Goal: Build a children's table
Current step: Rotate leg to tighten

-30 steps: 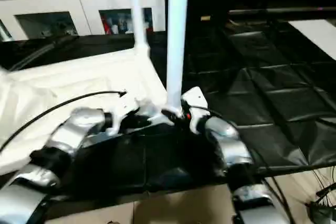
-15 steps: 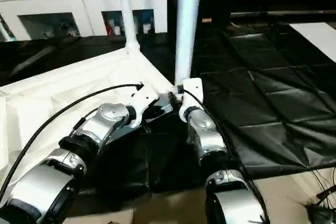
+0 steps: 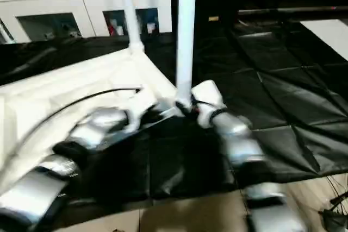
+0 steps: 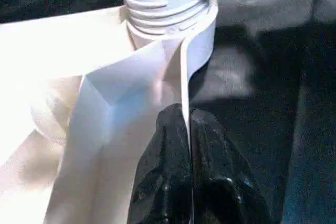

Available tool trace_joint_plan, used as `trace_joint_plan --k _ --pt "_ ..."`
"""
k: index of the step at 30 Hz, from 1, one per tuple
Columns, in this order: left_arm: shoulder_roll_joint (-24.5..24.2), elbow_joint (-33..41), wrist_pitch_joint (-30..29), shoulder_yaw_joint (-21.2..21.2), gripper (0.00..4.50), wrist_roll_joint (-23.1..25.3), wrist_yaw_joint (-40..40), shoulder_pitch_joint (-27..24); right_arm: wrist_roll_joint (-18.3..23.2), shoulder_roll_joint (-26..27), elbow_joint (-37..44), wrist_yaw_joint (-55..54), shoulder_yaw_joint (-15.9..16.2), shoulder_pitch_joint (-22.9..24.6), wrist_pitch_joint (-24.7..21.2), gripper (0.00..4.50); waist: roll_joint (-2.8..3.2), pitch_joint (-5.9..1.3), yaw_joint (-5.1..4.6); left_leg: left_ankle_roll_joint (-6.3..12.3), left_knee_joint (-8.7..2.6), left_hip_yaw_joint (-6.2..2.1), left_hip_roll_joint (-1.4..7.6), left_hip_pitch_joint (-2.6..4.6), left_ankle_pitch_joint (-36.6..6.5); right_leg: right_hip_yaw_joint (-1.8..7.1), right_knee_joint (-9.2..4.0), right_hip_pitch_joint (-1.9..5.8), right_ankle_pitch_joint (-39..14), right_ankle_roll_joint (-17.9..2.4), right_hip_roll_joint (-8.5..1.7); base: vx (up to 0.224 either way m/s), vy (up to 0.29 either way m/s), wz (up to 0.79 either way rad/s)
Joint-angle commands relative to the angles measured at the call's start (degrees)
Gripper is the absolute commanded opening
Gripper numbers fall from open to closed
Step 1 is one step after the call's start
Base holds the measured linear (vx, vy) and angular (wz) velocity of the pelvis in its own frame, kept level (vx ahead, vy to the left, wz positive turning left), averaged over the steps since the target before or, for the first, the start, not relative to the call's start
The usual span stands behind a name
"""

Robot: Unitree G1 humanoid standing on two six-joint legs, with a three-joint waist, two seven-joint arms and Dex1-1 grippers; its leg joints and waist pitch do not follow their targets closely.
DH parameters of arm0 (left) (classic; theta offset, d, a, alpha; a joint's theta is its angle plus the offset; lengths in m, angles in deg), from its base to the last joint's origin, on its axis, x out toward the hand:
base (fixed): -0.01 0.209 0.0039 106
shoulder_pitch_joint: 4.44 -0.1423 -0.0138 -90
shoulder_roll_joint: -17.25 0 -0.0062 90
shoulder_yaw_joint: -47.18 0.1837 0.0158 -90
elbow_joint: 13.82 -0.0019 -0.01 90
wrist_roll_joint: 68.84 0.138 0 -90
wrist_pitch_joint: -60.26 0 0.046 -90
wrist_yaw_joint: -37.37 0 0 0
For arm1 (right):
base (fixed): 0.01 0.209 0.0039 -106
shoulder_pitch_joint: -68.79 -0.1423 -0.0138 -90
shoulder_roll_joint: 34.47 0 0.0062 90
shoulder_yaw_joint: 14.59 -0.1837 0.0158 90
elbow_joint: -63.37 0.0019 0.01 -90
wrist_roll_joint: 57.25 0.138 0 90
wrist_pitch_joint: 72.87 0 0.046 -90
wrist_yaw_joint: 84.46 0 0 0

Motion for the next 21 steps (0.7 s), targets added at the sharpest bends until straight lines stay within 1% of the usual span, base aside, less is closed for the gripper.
trace_joint_plan --k 1,2,3,4,5,6,7,8,9,10,11,12,13,14,15,17,20,21 --pt "-0.74 1.54 1.70 1.85 0.00 -0.80 -7.05 -2.76 1.65 -1.24 2.34 3.49 0.48 0.86 -0.14 4.10 -0.85 -3.74 0.74 5.60 -3.67 -1.27 2.45 0.11 -12.35 1.81 -4.37 2.95 -9.20 -14.52 -3.14 0.000 0.000 0.00" --pt "-1.58 2.77 1.55 1.96 0.00 -1.39 -9.18 -3.53 2.53 -1.88 3.48 5.73 0.70 1.49 -0.30 4.10 -0.83 -3.75 0.79 6.07 -3.57 -1.13 2.56 0.11 -11.82 1.78 -4.00 2.89 -6.58 -15.54 -2.98 0.000 0.000 0.00" --pt "-2.06 3.39 1.52 1.95 0.00 -1.76 -10.42 -3.96 2.99 -2.26 4.34 7.30 0.76 1.96 -0.51 4.10 -0.70 -3.91 1.07 6.47 -3.43 -1.01 2.66 0.27 -11.15 1.75 -3.70 2.81 -4.40 -16.31 -2.91 0.000 0.000 0.00" --pt "-2.77 4.77 1.43 1.84 0.00 -2.54 -12.15 -4.72 3.66 -2.71 5.36 9.47 1.07 2.63 -1.06 4.10 -0.87 -3.85 1.02 6.67 -3.44 -0.97 2.65 0.14 -10.99 1.73 -3.60 2.86 -3.65 -16.64 -2.88 0.000 0.000 0.00" --pt "-3.85 6.63 1.43 1.50 0.00 -3.60 -14.18 -5.72 4.78 -3.33 6.83 12.76 1.87 3.62 -2.08 4.10 -0.75 -3.91 1.16 6.81 -3.41 -0.94 2.63 0.21 -10.83 1.68 -3.52 2.86 -3.29 -16.89 -2.90 0.000 0.000 0.00" --pt "-4.27 7.23 1.46 1.31 0.00 -3.95 -14.78 -6.06 5.25 -3.57 7.36 14.03 2.29 3.98 -2.46 4.10 -0.87 -3.84 1.31 7.09 -3.44 -0.92 2.80 0.18 -10.83 1.72 -3.43 2.89 -3.09 -17.06 -2.95 0.000 0.000 0.00" --pt "-4.63 7.74 1.20 1.24 0.00 -4.23 -15.50 -6.34 5.90 -3.67 7.80 15.36 2.61 4.30 -2.96 4.10 -1.02 -3.72 1.31 7.10 -3.54 -0.85 2.84 0.18 -11.66 1.71 -3.61 2.82 -4.26 -16.98 -2.99 0.000 0.000 0.00" --pt "-5.21 8.29 1.11 1.14 0.00 -4.58 -16.47 -6.73 6.08 -3.75 8.23 16.96 3.32 4.69 -3.00 4.10 -1.30 -3.70 1.37 6.74 -3.61 -0.81 2.84 0.28 -12.26 1.73 -3.75 2.70 -6.12 -16.56 -2.99 0.000 0.000 0.00" --pt "-5.49 8.60 1.05 1.10 0.00 -4.76 -16.93 -6.92 6.11 -3.67 8.29 17.63 3.64 4.81 -3.13 4.10 -1.29 -3.57 1.41 6.13 -3.76 -0.86 2.88 0.28 -12.77 1.79 -3.85 2.62 -8.15 -16.17 -3.09 0.000 0.000 0.00" --pt "-5.62 8.75 1.03 1.07 0.00 -4.85 -17.14 -7.02 6.13 -3.64 8.32 17.94 3.79 4.86 -3.18 4.10 -1.17 -3.60 1.45 5.80 -3.77 -0.89 2.87 0.33 -13.04 1.81 -3.87 2.60 -8.89 -16.00 -3.14 0.000 0.000 0.00" --pt "-6.06 9.82 0.41 0.68 0.00 -5.37 -17.85 -7.52 5.78 -3.40 8.12 19.00 4.59 4.90 -3.23 4.10 -1.97 -3.45 1.37 5.40 -3.84 -0.80 2.87 0.30 -13.43 1.90 -4.06 2.54 -10.22 -15.51 -3.16 0.000 0.000 0.00" --pt "-6.11 9.97 0.33 0.62 0.00 -5.42 -17.90 -7.58 5.67 -3.36 8.06 19.11 4.72 4.88 -3.16 4.10 -1.73 -3.43 1.48 5.12 -3.87 -0.92 2.88 0.25 -13.53 1.96 -3.96 2.60 -11.04 -15.29 -3.34 0.000 0.000 0.00" --pt "-6.17 10.38 0.11 0.48 0.00 -5.57 -17.98 -7.71 5.57 -3.21 7.82 19.26 4.90 4.74 -3.20 4.10 -1.81 -3.42 1.47 4.80 -3.94 -0.87 2.93 0.38 -13.55 2.03 -4.14 2.43 -12.08 -14.74 -3.33 0.000 0.000 0.00" --pt "-6.30 11.07 -0.38 0.37 0.00 -5.77 -18.10 -7.96 5.58 -3.05 7.65 19.49 4.97 4.54 -3.35 4.10 -2.00 -3.38 1.47 4.73 -3.94 -0.88 2.92 0.36 -13.44 2.06 -4.14 2.42 -12.33 -14.57 -3.34 0.000 0.000 0.00" --pt "-6.46 11.85 -0.78 0.27 0.00 -5.88 -17.93 -8.28 5.63 -3.02 7.63 19.87 5.05 4.37 -3.63 4.10 -1.93 -3.44 1.54 4.63 -3.89 -0.89 2.87 0.34 -12.52 2.12 -4.02 2.43 -12.01 -14.24 -3.37 0.000 0.000 0.00" --pt "-6.63 13.04 -1.51 0.17 0.00 -6.05 -17.91 -8.81 5.53 -2.99 7.17 20.21 5.03 3.89 -3.92 4.10 -2.22 -3.44 1.50 4.95 -3.82 -0.82 2.82 0.28 -11.65 2.12 -3.96 2.43 -11.21 -14.19 -3.30 0.000 0.000 0.00" --pt "-6.63 13.87 -2.02 0.16 0.00 -6.17 -18.13 -9.24 5.60 -3.14 6.41 20.61 4.96 3.37 -4.19 4.10 -2.21 -3.52 1.54 5.38 -3.66 -0.80 2.78 0.21 -10.24 2.11 -3.76 2.48 -9.85 -14.37 -3.33 0.000 0.000 0.00" --pt "-6.62 14.33 -2.27 0.20 0.00 -6.22 -18.19 -9.55 4.91 -3.49 5.18 20.89 5.43 2.86 -3.69 4.10 -2.25 -3.54 1.56 5.66 -3.59 -0.77 2.75 0.21 -9.74 2.08 -3.72 2.46 -9.33 -14.44 -3.29 0.000 0.000 0.00"
